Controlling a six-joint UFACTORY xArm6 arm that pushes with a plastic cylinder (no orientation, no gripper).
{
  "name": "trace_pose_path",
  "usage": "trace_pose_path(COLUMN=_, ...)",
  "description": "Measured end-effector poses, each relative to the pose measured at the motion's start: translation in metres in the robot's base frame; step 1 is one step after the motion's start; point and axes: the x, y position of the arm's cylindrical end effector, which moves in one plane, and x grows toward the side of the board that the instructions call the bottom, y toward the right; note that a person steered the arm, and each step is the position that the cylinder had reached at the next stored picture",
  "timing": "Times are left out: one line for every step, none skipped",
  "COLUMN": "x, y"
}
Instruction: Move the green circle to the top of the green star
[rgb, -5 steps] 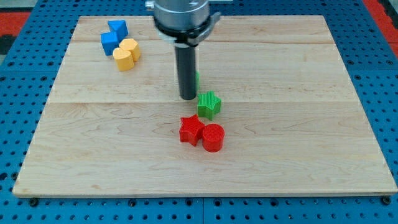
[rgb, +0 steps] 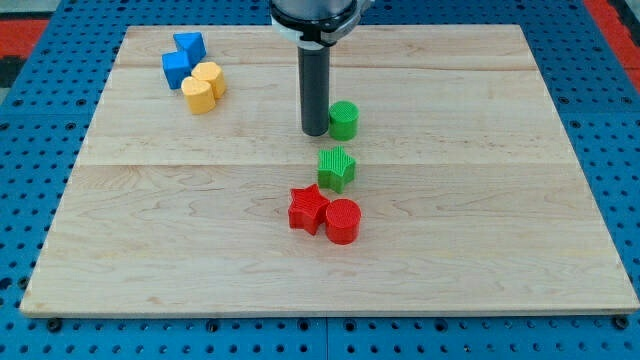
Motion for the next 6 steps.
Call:
trace_pose_path(x=0.042, y=-0.021)
trace_pose_path(x=0.09, y=-0.021)
trace_pose_path(x=0.102, y=-0.034)
trace_pose_path(x=0.13, y=-0.055)
trace_pose_path(x=0.123, y=-0.047)
trace_pose_path(x=0.095, y=-0.054)
